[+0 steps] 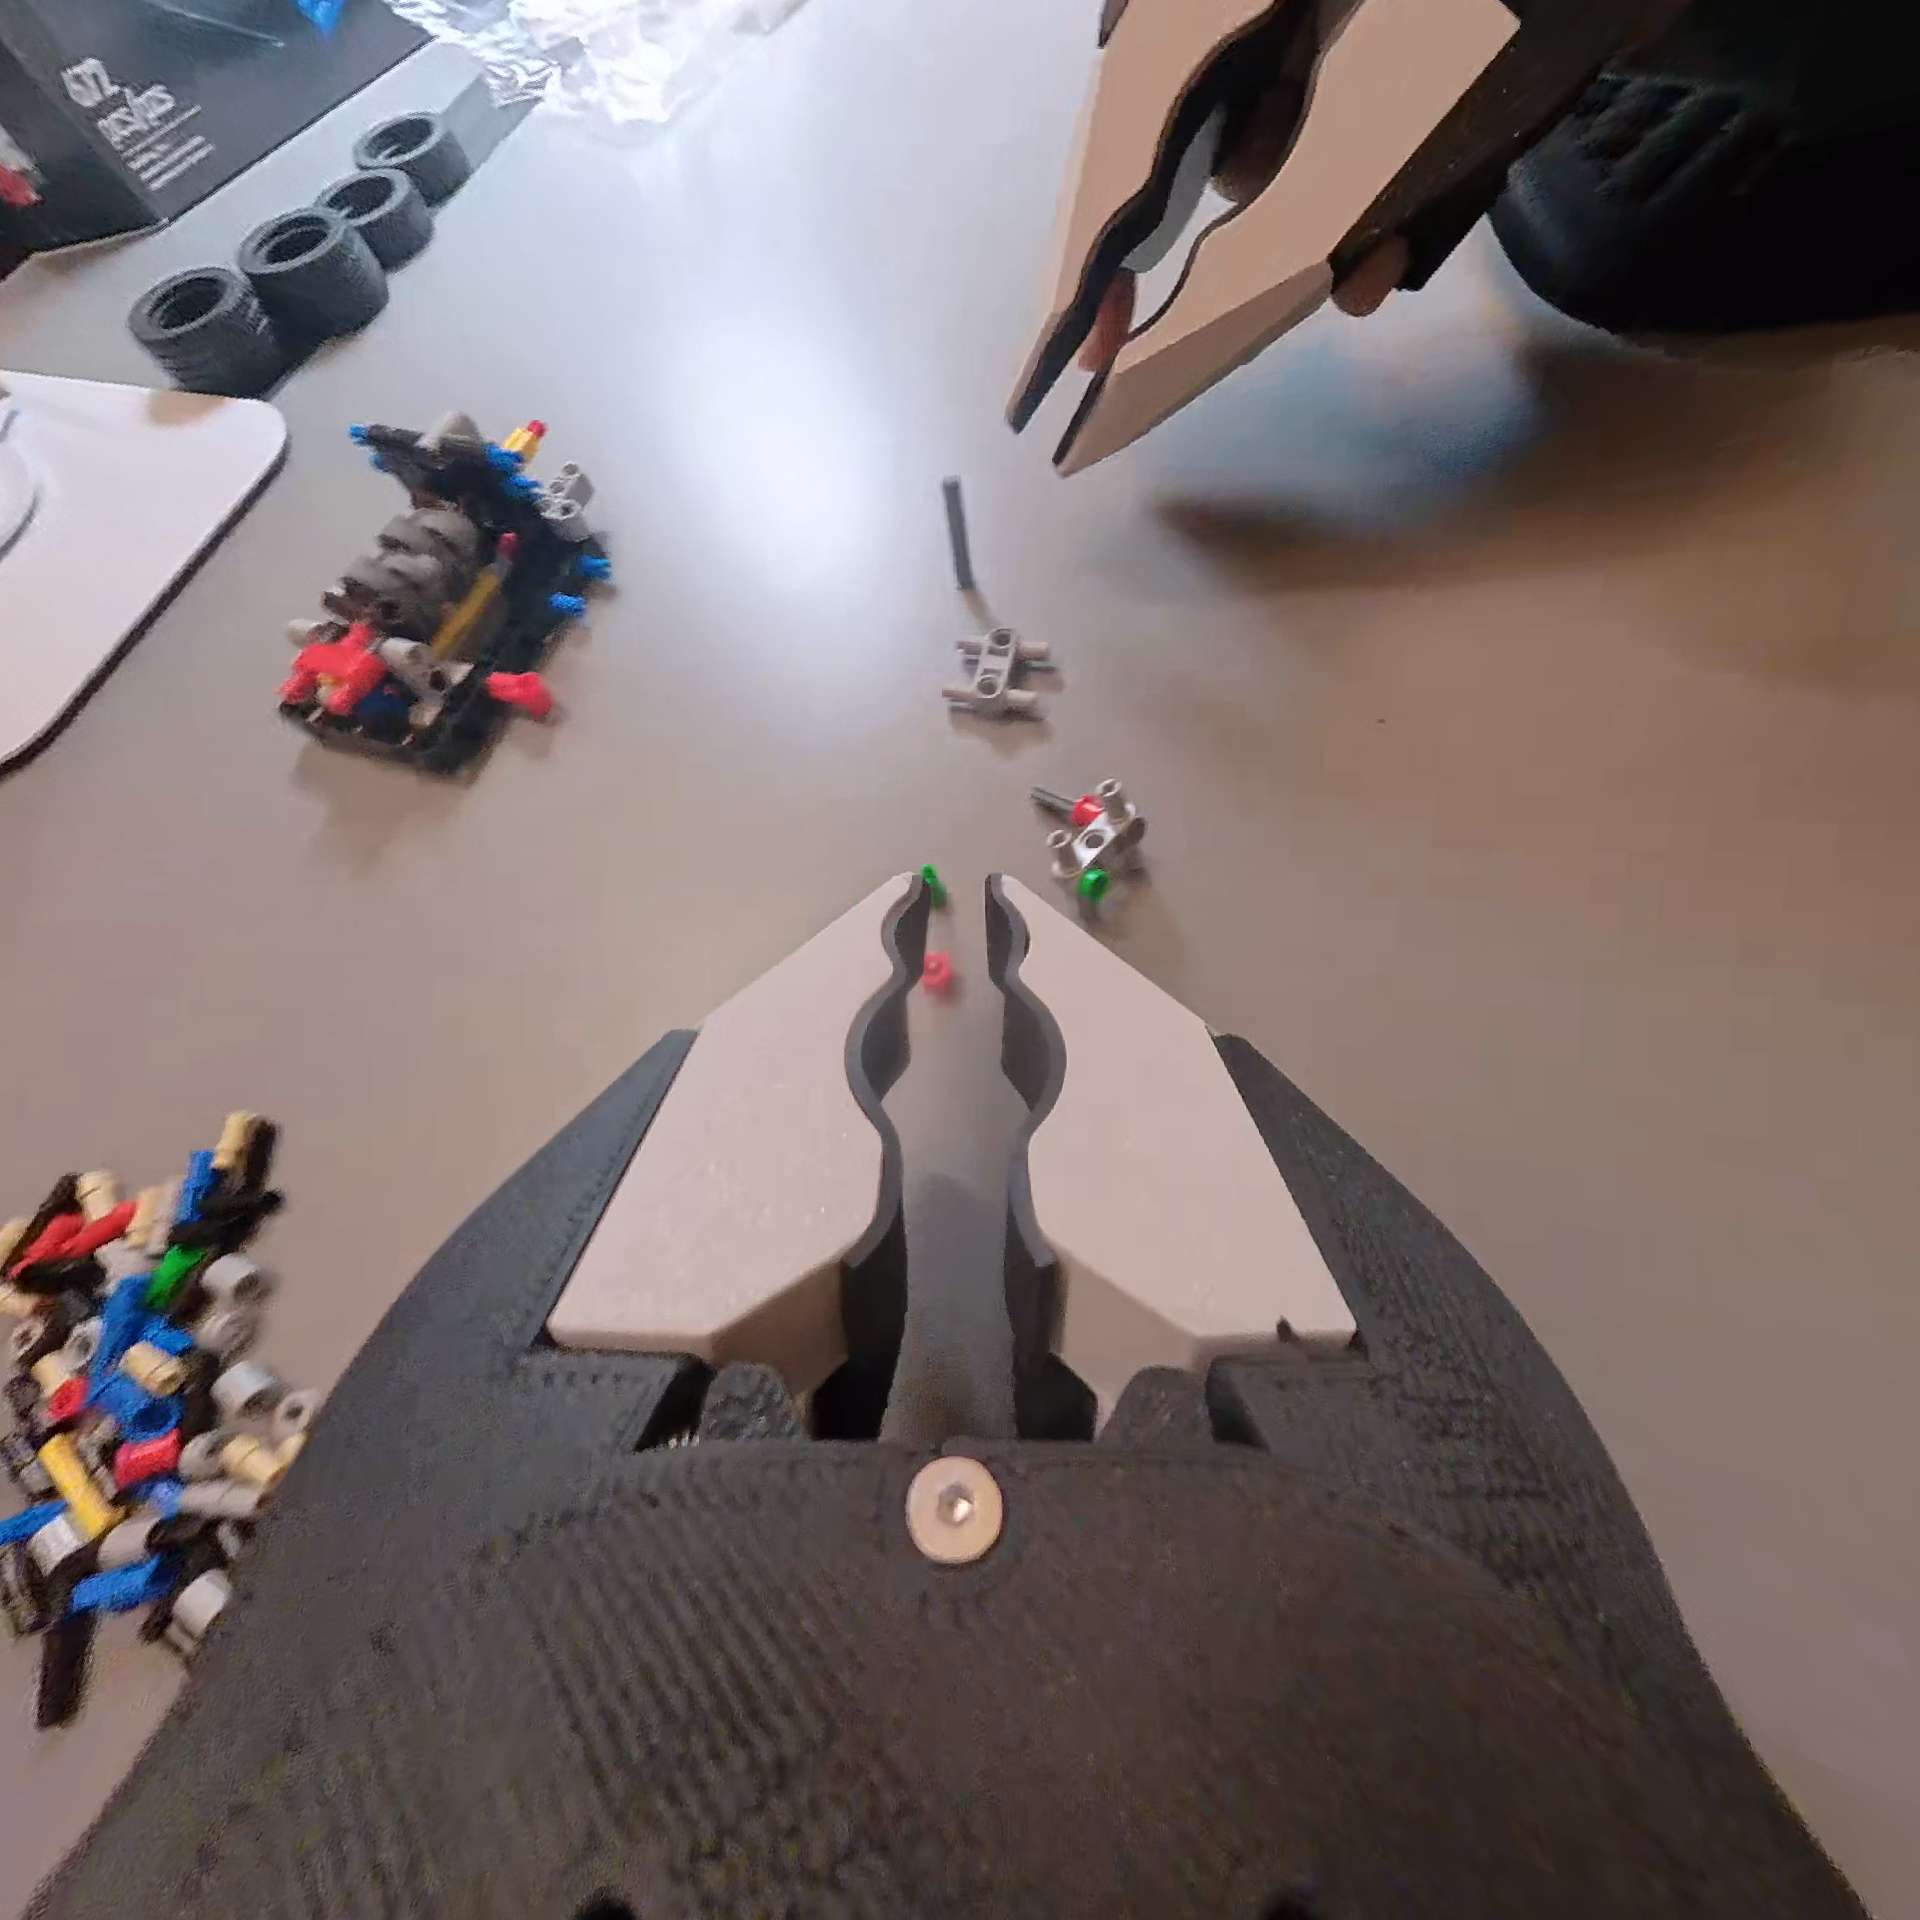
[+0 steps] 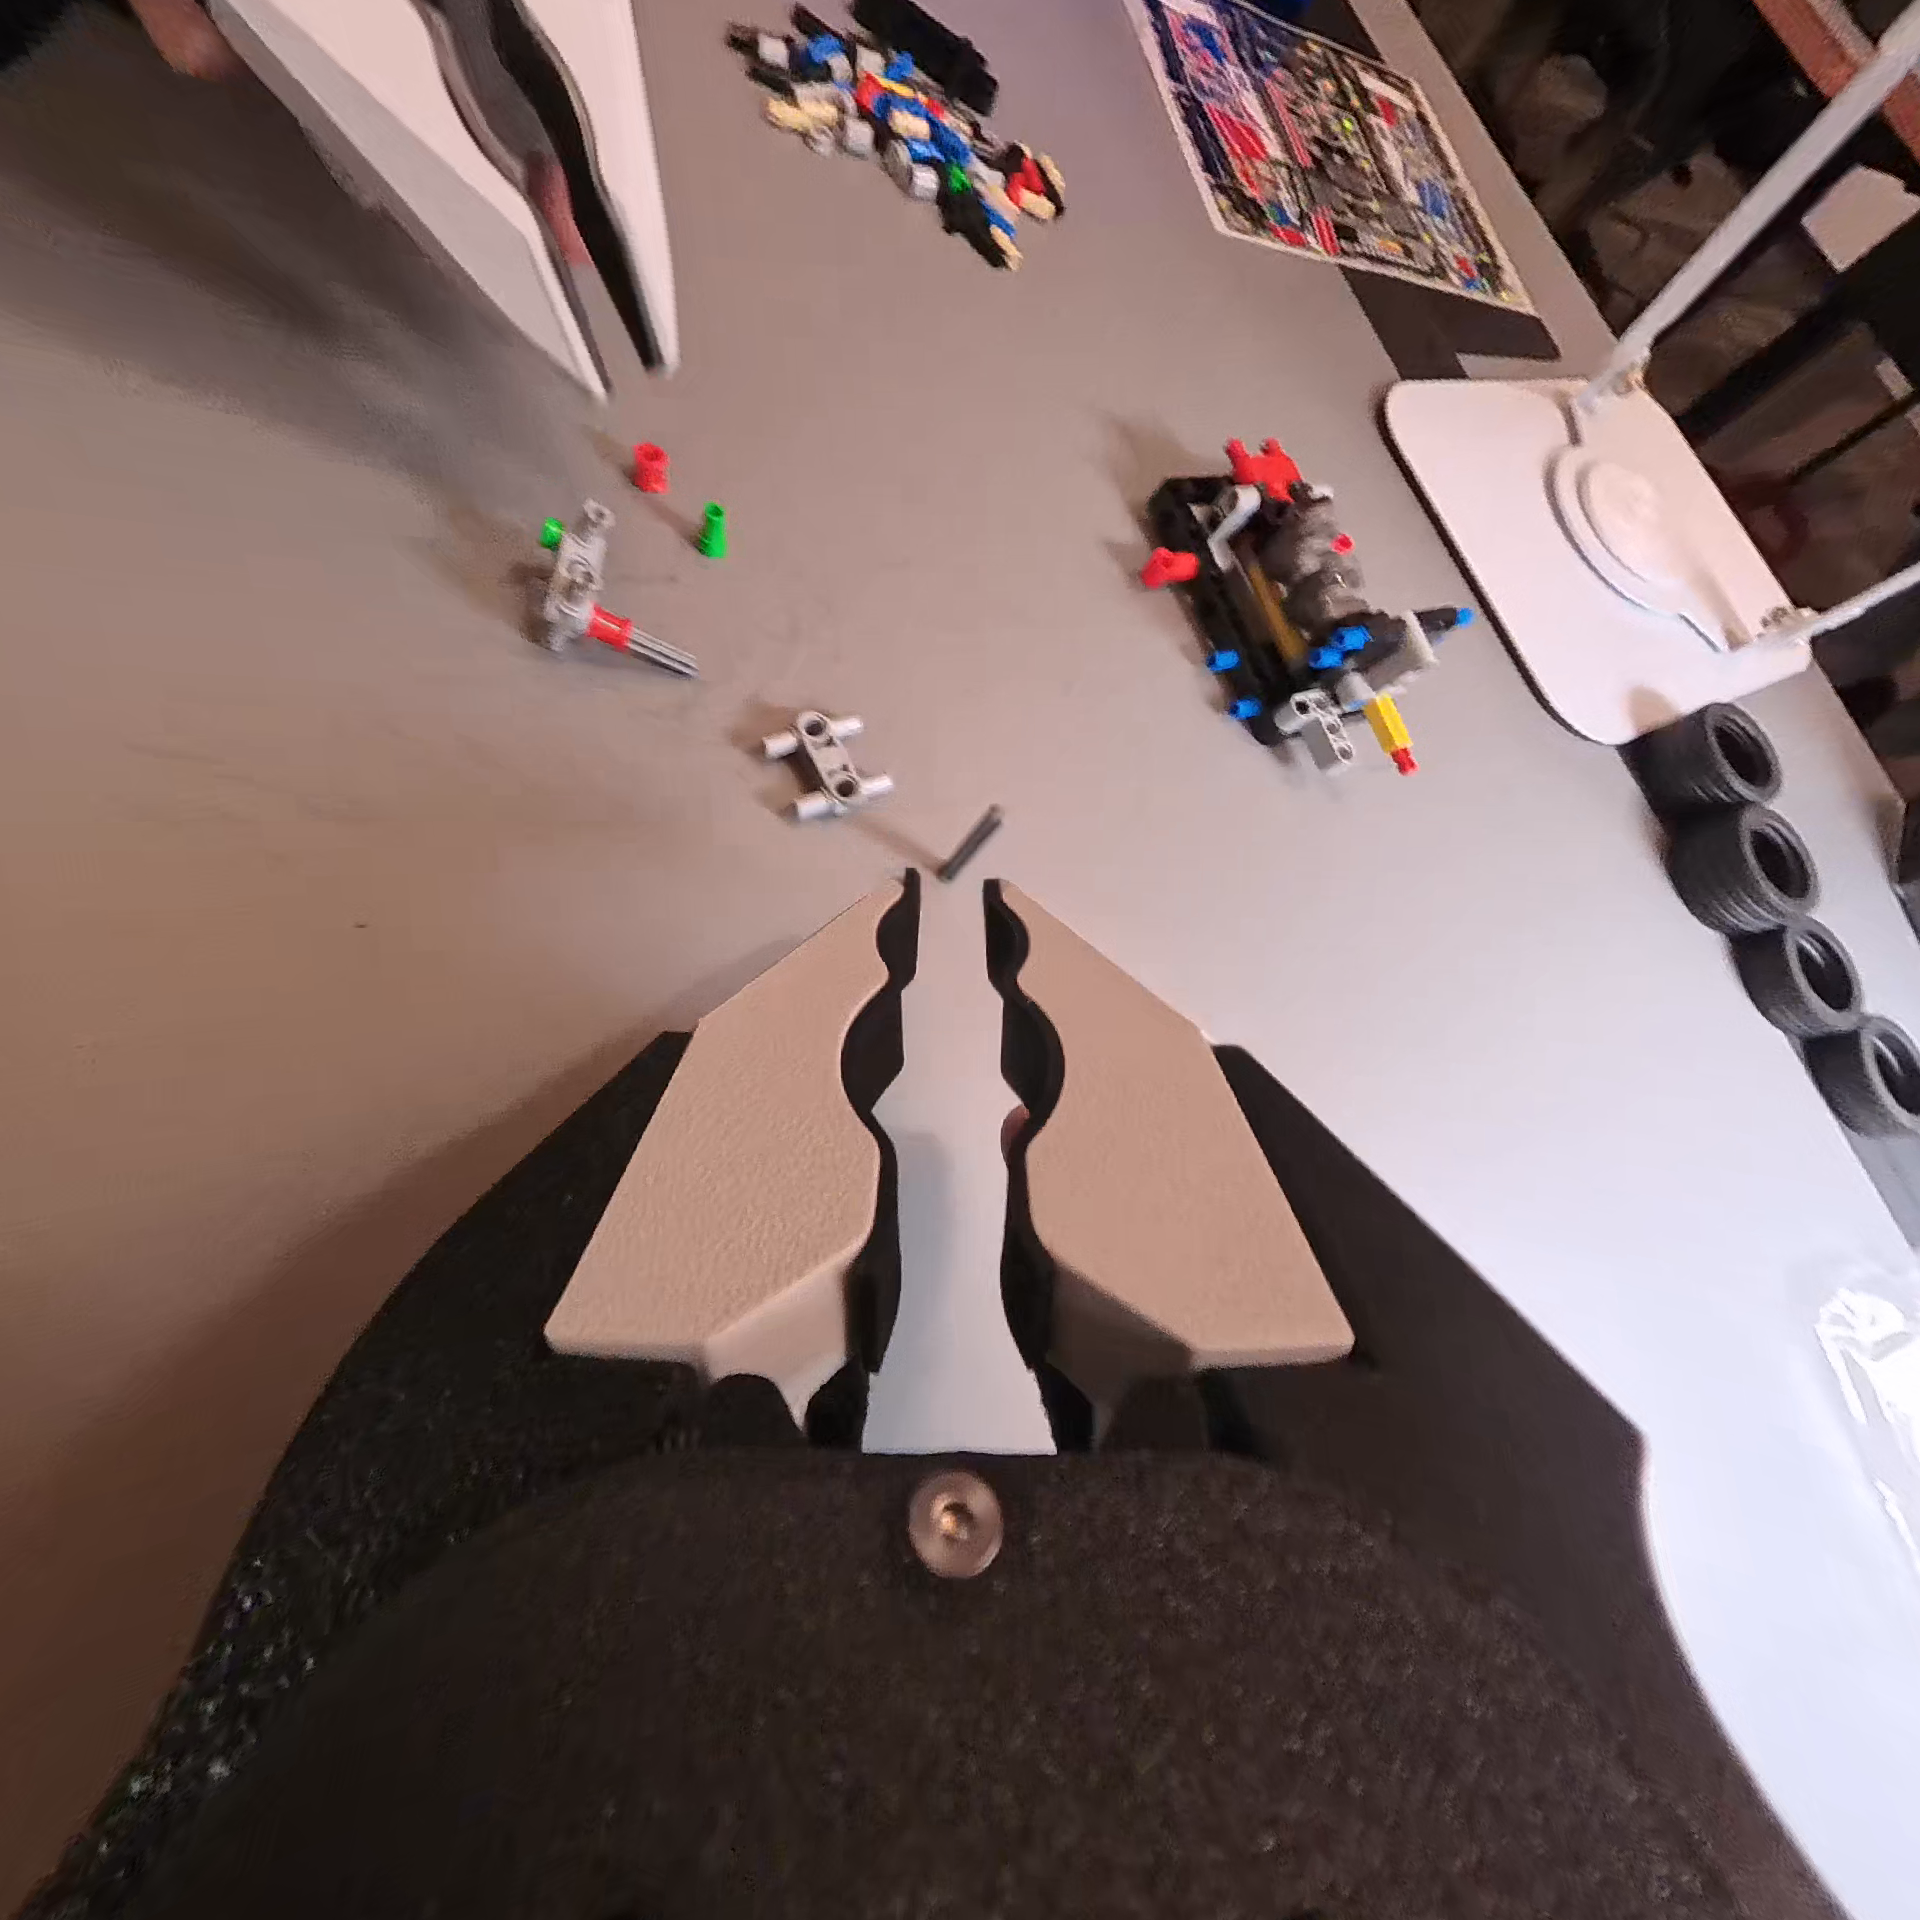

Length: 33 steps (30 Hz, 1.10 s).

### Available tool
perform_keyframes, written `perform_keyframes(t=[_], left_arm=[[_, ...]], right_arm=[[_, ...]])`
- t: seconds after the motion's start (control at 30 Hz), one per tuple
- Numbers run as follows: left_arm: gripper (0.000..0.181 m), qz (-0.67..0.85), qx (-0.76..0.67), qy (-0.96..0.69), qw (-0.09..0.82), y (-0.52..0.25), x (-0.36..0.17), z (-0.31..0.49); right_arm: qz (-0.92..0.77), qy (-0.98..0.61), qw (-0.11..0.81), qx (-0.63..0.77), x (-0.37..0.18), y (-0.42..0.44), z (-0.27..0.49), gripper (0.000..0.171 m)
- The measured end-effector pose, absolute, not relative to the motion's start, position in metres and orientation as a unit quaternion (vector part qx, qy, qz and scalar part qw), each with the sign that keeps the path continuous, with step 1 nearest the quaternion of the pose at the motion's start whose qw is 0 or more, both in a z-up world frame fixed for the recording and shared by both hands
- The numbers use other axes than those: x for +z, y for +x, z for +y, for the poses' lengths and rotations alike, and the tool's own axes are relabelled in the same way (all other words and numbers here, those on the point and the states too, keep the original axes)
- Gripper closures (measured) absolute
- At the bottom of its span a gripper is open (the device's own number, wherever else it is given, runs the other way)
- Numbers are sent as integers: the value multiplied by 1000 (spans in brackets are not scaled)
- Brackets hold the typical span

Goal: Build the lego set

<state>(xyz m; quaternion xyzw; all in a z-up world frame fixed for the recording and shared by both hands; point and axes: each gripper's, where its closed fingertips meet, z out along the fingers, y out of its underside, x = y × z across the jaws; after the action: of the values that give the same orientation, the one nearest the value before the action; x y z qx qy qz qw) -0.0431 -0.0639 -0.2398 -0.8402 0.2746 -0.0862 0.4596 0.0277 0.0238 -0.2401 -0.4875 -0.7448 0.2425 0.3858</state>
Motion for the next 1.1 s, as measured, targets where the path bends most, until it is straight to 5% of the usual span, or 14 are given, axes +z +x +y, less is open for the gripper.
perform_keyframes(t=[0.43, 0.63, 0.83, 1.1], left_arm=[[165, 293, -110, -850, 424, -51, -259, -50], [175, 309, -109, -854, 405, -43, -264, -40], [179, 294, -110, -843, 436, -45, -254, -35], [180, 244, -174, -825, 480, -41, -231, -33]], right_arm=[[-797, -451, 302, 263, -251, 10, 0, 160], [-799, -482, 246, 262, -266, 3, -1, 150], [-824, -454, 249, 229, -271, 12, -6, 170], [-811, -452, 276, 248, -257, 4, -8, 157]])
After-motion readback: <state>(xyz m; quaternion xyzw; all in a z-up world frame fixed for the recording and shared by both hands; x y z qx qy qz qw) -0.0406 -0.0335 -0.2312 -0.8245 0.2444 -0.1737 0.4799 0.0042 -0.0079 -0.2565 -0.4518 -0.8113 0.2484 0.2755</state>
